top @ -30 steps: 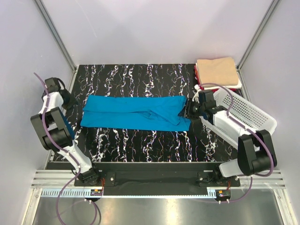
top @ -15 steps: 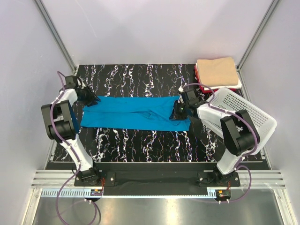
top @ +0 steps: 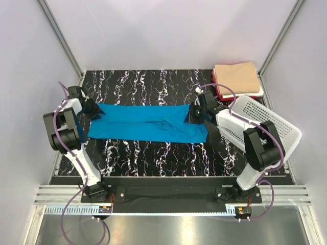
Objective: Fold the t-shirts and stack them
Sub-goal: Fold the tshirt
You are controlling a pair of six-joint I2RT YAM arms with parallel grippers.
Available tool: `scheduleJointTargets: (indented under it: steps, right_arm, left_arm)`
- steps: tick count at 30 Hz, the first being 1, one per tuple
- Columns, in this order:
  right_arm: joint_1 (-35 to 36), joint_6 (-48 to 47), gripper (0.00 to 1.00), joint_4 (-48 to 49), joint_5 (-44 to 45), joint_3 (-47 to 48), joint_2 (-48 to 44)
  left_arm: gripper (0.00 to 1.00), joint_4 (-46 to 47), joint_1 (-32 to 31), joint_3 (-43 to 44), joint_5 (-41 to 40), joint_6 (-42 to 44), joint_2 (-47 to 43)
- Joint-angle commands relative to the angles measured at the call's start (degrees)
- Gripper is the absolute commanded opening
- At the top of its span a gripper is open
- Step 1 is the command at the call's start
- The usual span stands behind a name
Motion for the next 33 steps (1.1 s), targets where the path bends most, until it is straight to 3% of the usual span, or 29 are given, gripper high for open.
scheduleJointTargets:
  steps: [1,8,15,22,29,33]
  right_arm:
    - [0.57,-0.70,0.31,2.16,-3.04,6.70,2.07]
    - [2.42,-0.17,0.27,3.92,-6.37,12.69,8.14]
    - [5.85,1.50,0.26,8.84,-9.73,12.96,15.51]
    - [6.64,-0.08,0.25,9.37,-5.42,9.36,18.26]
    - [6.64,0.36,0.26,9.02,-3.75,9.71,11.41]
    - [5.42,-0.08,0.28,6.74,4.33,9.89,10.17]
  left_arm:
    - [0.38,0.99,-0.54,1.90,0.43,-0.65,-0.12]
    - [0.40,1.52,-6.16,5.06,4.73,-1.71,-4.69]
    - [0.40,5.74,-16.71,4.55,14.15,-5.04,-1.53]
    - [0.40,5.48,-19.62,0.42,6.87,-3.29,1.28]
    - [0.40,2.49,-19.54,0.14,-4.30,0.31,1.28]
    - [0.40,2.40,-18.66,0.59,-5.01,0.40,1.90]
